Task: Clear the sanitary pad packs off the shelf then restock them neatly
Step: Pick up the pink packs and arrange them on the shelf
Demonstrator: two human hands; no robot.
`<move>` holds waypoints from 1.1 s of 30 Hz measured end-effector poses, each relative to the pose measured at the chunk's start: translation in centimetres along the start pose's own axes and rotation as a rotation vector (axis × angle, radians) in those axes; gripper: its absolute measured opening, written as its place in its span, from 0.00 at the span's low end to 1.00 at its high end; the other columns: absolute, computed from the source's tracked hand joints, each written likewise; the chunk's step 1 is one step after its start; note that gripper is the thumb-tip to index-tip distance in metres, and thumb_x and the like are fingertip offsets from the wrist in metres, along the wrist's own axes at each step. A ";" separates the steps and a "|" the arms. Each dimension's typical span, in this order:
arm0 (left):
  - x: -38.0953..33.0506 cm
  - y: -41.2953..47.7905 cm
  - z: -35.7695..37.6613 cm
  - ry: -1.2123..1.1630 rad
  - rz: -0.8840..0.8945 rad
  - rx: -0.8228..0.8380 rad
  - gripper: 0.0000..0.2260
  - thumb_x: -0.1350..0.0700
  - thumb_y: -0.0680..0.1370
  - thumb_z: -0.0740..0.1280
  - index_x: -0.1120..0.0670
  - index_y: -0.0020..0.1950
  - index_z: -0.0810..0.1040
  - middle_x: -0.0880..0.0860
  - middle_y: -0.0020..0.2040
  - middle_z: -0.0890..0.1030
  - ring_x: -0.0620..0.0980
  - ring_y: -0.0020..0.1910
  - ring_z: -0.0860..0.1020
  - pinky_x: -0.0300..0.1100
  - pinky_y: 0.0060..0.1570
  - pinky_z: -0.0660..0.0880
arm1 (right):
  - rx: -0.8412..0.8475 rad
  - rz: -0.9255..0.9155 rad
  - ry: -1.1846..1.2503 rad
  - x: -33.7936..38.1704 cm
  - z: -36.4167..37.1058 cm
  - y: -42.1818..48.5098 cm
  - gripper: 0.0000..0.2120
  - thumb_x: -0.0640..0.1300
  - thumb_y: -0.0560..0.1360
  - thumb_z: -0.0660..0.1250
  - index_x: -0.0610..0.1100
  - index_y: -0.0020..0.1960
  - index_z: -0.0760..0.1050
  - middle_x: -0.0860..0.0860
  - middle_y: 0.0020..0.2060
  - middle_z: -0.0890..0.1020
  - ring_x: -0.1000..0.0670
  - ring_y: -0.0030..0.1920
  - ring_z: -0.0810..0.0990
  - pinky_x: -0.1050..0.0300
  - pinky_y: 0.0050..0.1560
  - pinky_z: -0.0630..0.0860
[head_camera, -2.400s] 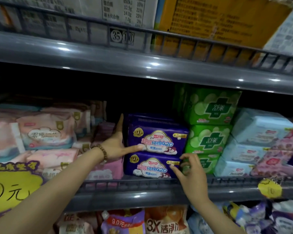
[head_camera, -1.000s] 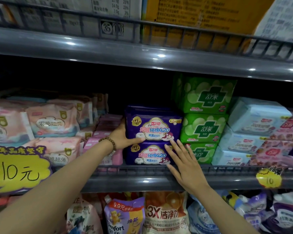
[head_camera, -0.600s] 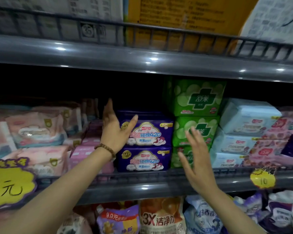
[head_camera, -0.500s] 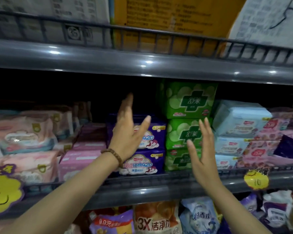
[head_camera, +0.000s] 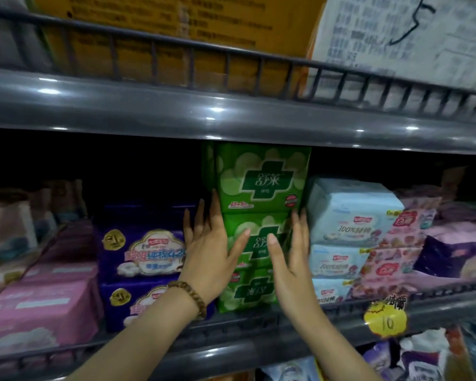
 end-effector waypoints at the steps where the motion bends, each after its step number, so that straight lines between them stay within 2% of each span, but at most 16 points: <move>1: -0.1 0.1 0.1 0.017 -0.004 0.004 0.39 0.32 0.76 0.43 0.55 0.76 0.35 0.53 0.78 0.50 0.47 0.76 0.42 0.40 0.68 0.29 | 0.012 -0.014 -0.003 0.0 -0.1 0.0 0.28 0.59 0.75 0.54 0.67 0.69 0.41 0.70 0.71 0.39 0.71 0.72 0.40 0.66 0.71 0.45; 3: -0.2 0.0 -0.1 0.038 -0.024 -0.005 0.39 0.32 0.75 0.42 0.55 0.77 0.37 0.54 0.78 0.52 0.48 0.76 0.43 0.41 0.68 0.29 | 0.061 -0.033 -0.005 0.3 -0.2 -0.3 0.29 0.60 0.75 0.54 0.66 0.70 0.42 0.71 0.71 0.39 0.72 0.71 0.39 0.68 0.71 0.45; 5: -0.2 -0.1 0.0 0.049 -0.065 -0.008 0.36 0.36 0.78 0.48 0.55 0.77 0.39 0.55 0.77 0.54 0.50 0.76 0.44 0.43 0.70 0.31 | 0.129 -0.062 -0.012 0.6 -0.5 -1.0 0.30 0.60 0.75 0.54 0.66 0.71 0.43 0.72 0.72 0.39 0.74 0.70 0.39 0.77 0.67 0.44; 8: -0.6 -0.2 0.1 0.127 -0.115 -0.036 0.37 0.35 0.78 0.49 0.56 0.78 0.42 0.57 0.76 0.58 0.53 0.77 0.46 0.47 0.71 0.34 | 0.182 -0.160 -0.015 1.5 -2.0 -2.1 0.26 0.60 0.78 0.57 0.64 0.73 0.50 0.74 0.72 0.45 0.72 0.72 0.45 0.81 0.64 0.47; 12: -0.4 0.1 0.3 0.161 -0.212 -0.019 0.36 0.38 0.78 0.52 0.57 0.78 0.44 0.59 0.76 0.57 0.55 0.77 0.46 0.51 0.73 0.37 | 0.066 -0.347 0.009 2.9 -7.2 -1.8 0.20 0.56 0.76 0.61 0.62 0.67 0.65 0.67 0.69 0.65 0.65 0.70 0.62 0.73 0.67 0.59; 14: -0.8 -0.4 -0.2 0.128 -0.235 -0.122 0.40 0.34 0.76 0.53 0.57 0.78 0.44 0.61 0.76 0.56 0.58 0.76 0.49 0.53 0.74 0.41 | -0.058 -0.428 -0.019 3.0 -11.0 -1.1 0.17 0.53 0.75 0.63 0.60 0.63 0.69 0.63 0.66 0.69 0.62 0.69 0.65 0.70 0.68 0.61; 16: -2.5 -1.7 -0.4 0.121 -0.175 -0.280 0.42 0.32 0.73 0.51 0.57 0.77 0.44 0.63 0.76 0.55 0.60 0.75 0.52 0.55 0.74 0.45 | -0.144 -0.464 -0.075 2.7 -14.4 -0.1 0.21 0.51 0.74 0.69 0.55 0.64 0.68 0.58 0.66 0.67 0.59 0.69 0.64 0.69 0.69 0.60; 18: -5.5 -2.7 0.5 0.151 -0.053 -0.307 0.41 0.31 0.73 0.50 0.54 0.77 0.43 0.60 0.76 0.52 0.57 0.75 0.50 0.55 0.74 0.45 | -0.126 -0.364 -0.095 1.5 -16.6 1.7 0.32 0.53 0.71 0.73 0.55 0.69 0.62 0.54 0.71 0.61 0.57 0.72 0.59 0.70 0.69 0.57; 20: -8.6 -2.9 2.0 0.204 0.072 -0.230 0.42 0.30 0.72 0.51 0.50 0.77 0.40 0.55 0.77 0.48 0.54 0.76 0.46 0.54 0.74 0.43 | -0.016 -0.174 -0.089 -0.1 -17.4 3.6 0.45 0.55 0.66 0.73 0.56 0.75 0.51 0.56 0.75 0.54 0.59 0.73 0.55 0.66 0.68 0.55; 22: -11.1 -2.2 3.4 0.263 0.142 -0.158 0.44 0.29 0.71 0.53 0.48 0.77 0.35 0.51 0.78 0.45 0.53 0.76 0.44 0.52 0.73 0.42 | 0.109 -0.077 -0.060 -1.5 -17.5 5.2 0.50 0.53 0.65 0.75 0.56 0.77 0.46 0.56 0.76 0.53 0.60 0.71 0.55 0.62 0.68 0.56; 25: -12.5 -1.1 4.8 0.262 0.139 -0.089 0.49 0.31 0.71 0.58 0.44 0.69 0.21 0.49 0.78 0.41 0.52 0.77 0.42 0.48 0.73 0.35 | 0.197 -0.087 -0.066 -2.5 -17.4 6.7 0.49 0.59 0.62 0.74 0.55 0.76 0.52 0.54 0.74 0.62 0.53 0.72 0.62 0.54 0.71 0.64; 27: -12.8 -0.4 5.3 0.283 0.130 -0.063 0.52 0.32 0.71 0.62 0.43 0.65 0.17 0.51 0.78 0.43 0.52 0.77 0.43 0.47 0.71 0.33 | 0.194 -0.080 -0.093 -2.7 -17.5 7.5 0.46 0.61 0.62 0.72 0.55 0.74 0.56 0.54 0.70 0.68 0.51 0.69 0.68 0.50 0.68 0.69; 28: -12.9 0.0 5.2 0.293 0.138 -0.073 0.54 0.33 0.70 0.65 0.43 0.64 0.16 0.51 0.78 0.44 0.52 0.77 0.44 0.47 0.71 0.34 | 0.188 -0.088 -0.102 -2.8 -17.6 8.0 0.44 0.60 0.63 0.72 0.55 0.74 0.58 0.55 0.67 0.70 0.53 0.66 0.70 0.55 0.65 0.72; 30: -12.8 0.7 4.7 0.306 0.139 -0.070 0.57 0.34 0.68 0.69 0.41 0.63 0.16 0.49 0.76 0.38 0.49 0.75 0.38 0.48 0.72 0.33 | 0.225 -0.096 -0.116 -2.5 -17.6 9.0 0.39 0.56 0.65 0.74 0.53 0.72 0.62 0.57 0.58 0.75 0.56 0.58 0.74 0.70 0.52 0.74; 31: -12.7 1.0 4.5 0.332 0.136 -0.049 0.58 0.34 0.67 0.69 0.40 0.63 0.16 0.48 0.75 0.36 0.48 0.74 0.35 0.47 0.70 0.31 | 0.255 -0.094 -0.129 -2.5 -17.6 9.6 0.37 0.55 0.65 0.75 0.53 0.70 0.64 0.58 0.54 0.76 0.56 0.55 0.76 0.72 0.47 0.73; 33: -12.6 1.4 4.7 0.402 0.130 -0.008 0.58 0.34 0.67 0.70 0.40 0.62 0.15 0.49 0.76 0.35 0.51 0.74 0.34 0.48 0.68 0.28 | 0.284 -0.095 -0.182 -3.0 -17.7 10.6 0.36 0.57 0.64 0.75 0.54 0.68 0.66 0.57 0.51 0.78 0.52 0.56 0.79 0.65 0.50 0.75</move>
Point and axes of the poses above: each hand's wrist, its own y-axis towards the middle knuckle, its own z-axis out of the palm, x = y × z, the point moved 6 cm from there along y, towards the middle knuckle
